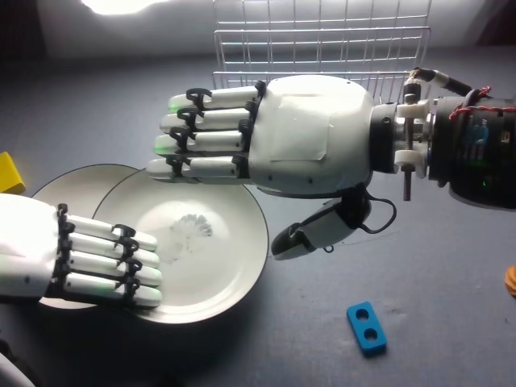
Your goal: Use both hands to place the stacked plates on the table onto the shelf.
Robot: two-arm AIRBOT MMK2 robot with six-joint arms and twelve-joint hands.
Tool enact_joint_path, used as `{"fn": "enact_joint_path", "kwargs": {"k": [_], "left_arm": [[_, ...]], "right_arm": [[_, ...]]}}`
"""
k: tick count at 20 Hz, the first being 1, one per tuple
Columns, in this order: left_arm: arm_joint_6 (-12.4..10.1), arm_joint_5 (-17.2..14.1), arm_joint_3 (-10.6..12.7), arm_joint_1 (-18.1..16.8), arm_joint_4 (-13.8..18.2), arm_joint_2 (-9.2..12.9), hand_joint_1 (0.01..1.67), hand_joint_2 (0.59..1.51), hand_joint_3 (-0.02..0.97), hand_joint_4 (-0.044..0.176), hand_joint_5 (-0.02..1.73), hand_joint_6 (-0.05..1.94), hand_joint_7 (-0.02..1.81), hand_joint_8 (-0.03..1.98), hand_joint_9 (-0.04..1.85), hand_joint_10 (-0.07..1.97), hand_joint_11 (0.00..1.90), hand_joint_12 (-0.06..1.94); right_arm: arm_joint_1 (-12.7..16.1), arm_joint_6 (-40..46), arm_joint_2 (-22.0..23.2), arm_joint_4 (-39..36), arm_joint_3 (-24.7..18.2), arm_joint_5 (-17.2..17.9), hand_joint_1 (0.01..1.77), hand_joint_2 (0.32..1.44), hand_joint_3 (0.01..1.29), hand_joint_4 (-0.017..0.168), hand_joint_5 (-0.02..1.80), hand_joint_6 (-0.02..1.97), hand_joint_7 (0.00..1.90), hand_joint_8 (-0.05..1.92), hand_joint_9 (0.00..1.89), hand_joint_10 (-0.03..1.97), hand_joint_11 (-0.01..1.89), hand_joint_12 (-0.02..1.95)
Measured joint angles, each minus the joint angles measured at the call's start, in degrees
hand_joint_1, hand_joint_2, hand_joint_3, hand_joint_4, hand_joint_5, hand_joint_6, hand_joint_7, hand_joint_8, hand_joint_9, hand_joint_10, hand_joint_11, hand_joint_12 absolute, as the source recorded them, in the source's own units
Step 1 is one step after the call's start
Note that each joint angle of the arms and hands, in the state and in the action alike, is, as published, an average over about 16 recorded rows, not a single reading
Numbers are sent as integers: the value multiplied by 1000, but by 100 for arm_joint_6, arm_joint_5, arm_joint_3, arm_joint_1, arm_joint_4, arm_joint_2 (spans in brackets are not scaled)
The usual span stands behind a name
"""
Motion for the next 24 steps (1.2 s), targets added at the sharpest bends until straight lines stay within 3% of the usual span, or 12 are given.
{"fn": "enact_joint_path", "kwargs": {"k": [8, 24], "left_arm": [[3, -170, 189, 240, -332, -8, 13, 1075, 19, -1, 12, 16, 15, -8, 14, -4, 12, -28], [98, -231, 433, 624, -567, -50, 14, 1082, 19, -2, -6, -9, -10, -17, -6, -22, 14, -15]], "right_arm": [[89, -34, -21, 96, 28, -88, 777, 940, 31, 2, 21, 19, 11, 13, 18, 5, 26, 12], [96, -123, -42, 94, 34, -89, 776, 953, 32, 2, 21, 20, 11, 13, 17, 6, 39, 47]]}}
